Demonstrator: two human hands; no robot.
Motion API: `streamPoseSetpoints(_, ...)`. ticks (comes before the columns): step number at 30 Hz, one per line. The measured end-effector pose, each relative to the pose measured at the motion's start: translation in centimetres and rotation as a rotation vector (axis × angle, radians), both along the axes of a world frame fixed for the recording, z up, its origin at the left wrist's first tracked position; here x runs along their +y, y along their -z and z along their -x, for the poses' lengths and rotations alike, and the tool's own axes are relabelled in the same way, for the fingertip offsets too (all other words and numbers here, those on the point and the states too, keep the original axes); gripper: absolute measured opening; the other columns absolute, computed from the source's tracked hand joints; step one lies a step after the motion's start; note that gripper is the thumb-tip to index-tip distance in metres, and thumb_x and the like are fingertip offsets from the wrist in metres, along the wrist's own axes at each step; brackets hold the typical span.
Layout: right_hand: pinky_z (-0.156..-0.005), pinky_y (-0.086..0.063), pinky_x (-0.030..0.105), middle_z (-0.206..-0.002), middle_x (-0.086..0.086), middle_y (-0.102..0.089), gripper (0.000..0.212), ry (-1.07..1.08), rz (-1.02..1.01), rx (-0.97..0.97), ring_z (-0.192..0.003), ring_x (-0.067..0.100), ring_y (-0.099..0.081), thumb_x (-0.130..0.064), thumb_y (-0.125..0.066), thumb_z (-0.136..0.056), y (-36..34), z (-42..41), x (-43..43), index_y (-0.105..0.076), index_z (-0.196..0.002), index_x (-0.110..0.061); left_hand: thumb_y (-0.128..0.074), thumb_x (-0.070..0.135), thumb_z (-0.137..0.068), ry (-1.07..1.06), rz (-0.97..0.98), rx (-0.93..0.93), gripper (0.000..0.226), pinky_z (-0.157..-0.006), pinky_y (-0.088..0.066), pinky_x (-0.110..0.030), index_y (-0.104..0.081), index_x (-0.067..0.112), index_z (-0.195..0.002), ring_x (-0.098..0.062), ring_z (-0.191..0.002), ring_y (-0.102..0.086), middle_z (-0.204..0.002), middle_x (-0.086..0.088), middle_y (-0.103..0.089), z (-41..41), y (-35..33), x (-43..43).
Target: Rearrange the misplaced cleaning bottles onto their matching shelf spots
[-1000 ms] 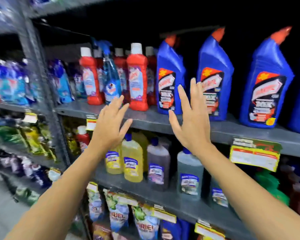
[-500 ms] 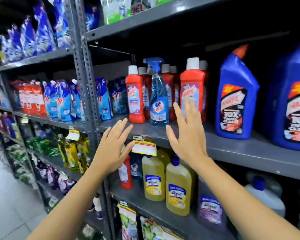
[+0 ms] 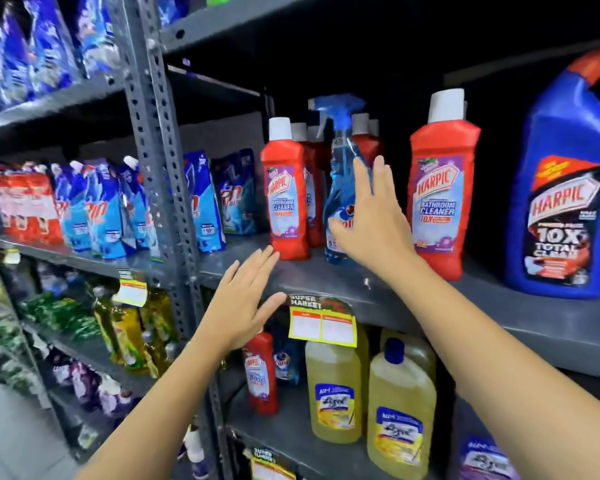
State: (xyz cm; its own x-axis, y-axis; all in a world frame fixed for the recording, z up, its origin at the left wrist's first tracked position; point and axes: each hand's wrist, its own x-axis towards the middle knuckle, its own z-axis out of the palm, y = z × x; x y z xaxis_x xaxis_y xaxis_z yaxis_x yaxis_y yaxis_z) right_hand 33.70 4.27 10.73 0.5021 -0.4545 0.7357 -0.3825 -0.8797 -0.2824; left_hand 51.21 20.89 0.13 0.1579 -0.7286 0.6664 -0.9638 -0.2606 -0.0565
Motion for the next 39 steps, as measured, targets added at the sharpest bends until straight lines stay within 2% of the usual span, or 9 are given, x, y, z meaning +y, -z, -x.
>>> streamPoseSetpoints(4, -0.114, -0.034, 0.045, -0.165, 0.014, 0.002, 0.097, 0.034, -0.107, -0.057, -0.152, 0.029, -0.009, -0.033, -0.063, -0.088, -0.6, -1.7, -0.9, 0.004, -0.156, -0.017, -0.031, 0.052, -0.1, 0.1, 0.076, -0.019, 0.059, -0.117, -0.017, -0.042, -0.047, 0.014, -0.142, -0.018, -0.143, -0.027, -0.154, -0.003, -0.035, -1.8, 1.1, -0.9)
streamPoseSetpoints(8, -0.102, -0.042, 0.044, -0.153, 0.009, -0.041, 0.088, 0.098, -0.255, -0.24, -0.133, 0.033, -0.047, -0.035, -0.066, -0.086, -0.3, -2.5, -1.6, -0.014, -0.154, -0.015, -0.041, 0.045, -0.098, 0.188, 0.208, 0.038, 0.049, -0.117, -0.012, -0.038, -0.056, 0.015, -0.133, -0.019, -0.141, -0.033, -0.151, -0.003, -0.042, -2.0, 1.9, -1.5)
streamPoseSetpoints(13, -0.1, -0.045, 0.043, -0.13, 0.009, -0.063, 0.084, 0.142, -0.336, -0.233, -0.122, 0.03, -0.057, -0.036, -0.074, -0.082, -0.5, -2.7, -2.2, -0.03, -0.148, -0.01, -0.045, 0.044, -0.097, 0.231, 0.268, 0.027, 0.045, -0.112, -0.021, -0.039, -0.063, 0.013, -0.124, -0.023, -0.126, -0.05, -0.137, -0.005, -0.057, -2.3, 2.3, -1.7)
streamPoseSetpoints(16, -0.102, -0.046, 0.038, -0.124, 0.006, -0.065, 0.073, 0.055, -0.459, -0.153, -0.114, 0.022, -0.062, -0.031, -0.082, -0.076, -0.6, -2.6, -2.5, -0.044, -0.136, -0.012, -0.047, 0.044, -0.098, 0.243, 0.286, 0.009, 0.042, -0.103, -0.03, -0.04, -0.065, 0.013, -0.119, -0.022, -0.117, -0.055, -0.125, -0.003, -0.063, -2.3, 2.3, -1.6)
streamPoseSetpoints(19, -0.102, -0.049, 0.036, -0.123, 0.002, -0.064, 0.069, 0.029, -0.515, -0.149, -0.109, 0.018, -0.063, -0.026, -0.085, -0.072, -0.2, -2.6, -2.4, -0.047, -0.128, -0.015, -0.049, 0.044, -0.097, 0.262, 0.293, 0.003, 0.04, -0.099, -0.033, -0.04, -0.065, 0.014, -0.118, -0.021, -0.116, -0.056, -0.122, -0.003, -0.065, -2.5, 2.2, -1.4)
streamPoseSetpoints(29, -0.095, -0.051, 0.048, -0.119, 0.006, -0.066, 0.066, 0.166, -0.347, -0.264, -0.106, 0.027, -0.064, -0.027, -0.086, -0.07, 1.2, -2.5, -0.1, -0.042, -0.118, -0.016, -0.048, 0.04, -0.099, 0.278, 0.262, -0.019, 0.04, -0.101, -0.032, -0.041, -0.061, 0.012, -0.123, -0.024, -0.117, -0.053, -0.125, -0.005, -0.062, -2.8, 2.3, -1.2)
streamPoseSetpoints(34, -0.093, -0.053, 0.039, -0.11, -0.005, -0.065, 0.064, 0.039, -0.269, -0.335, -0.1, 0.013, -0.066, -0.021, -0.082, -0.075, 1.7, -0.2, 4.5, -0.043, -0.124, -0.012, -0.047, 0.032, -0.099, 0.31, 0.193, -0.071, 0.049, -0.115, -0.019, -0.046, -0.046, 0.007, -0.141, -0.028, -0.136, -0.037, -0.145, -0.012, -0.047, -3.4, 3.3, -0.3)
streamPoseSetpoints(37, -0.092, -0.054, 0.036, -0.108, -0.006, -0.067, 0.054, -0.095, -0.247, -0.401, -0.099, 0.008, -0.068, -0.02, -0.082, -0.075, 2.4, 1.1, 8.1, -0.044, -0.114, -0.022, -0.046, 0.031, -0.1, 0.324, 0.178, -0.077, 0.057, -0.119, -0.011, -0.049, -0.033, 0.007, -0.149, -0.027, -0.147, -0.017, -0.157, -0.013, -0.029, -3.6, 4.5, 0.8)
streamPoseSetpoints(39, -0.093, -0.053, 0.037, -0.112, -0.001, -0.065, 0.053, -0.157, -0.234, -0.449, -0.104, 0.01, -0.067, -0.02, -0.082, -0.075, 3.5, 1.6, 10.7, -0.043, -0.11, -0.026, -0.047, 0.03, -0.1, 0.352, 0.18, -0.034, 0.055, -0.118, -0.011, -0.051, -0.035, 0.007, -0.149, -0.028, -0.148, -0.011, -0.159, -0.014, -0.022, -3.6, 5.9, 1.8)
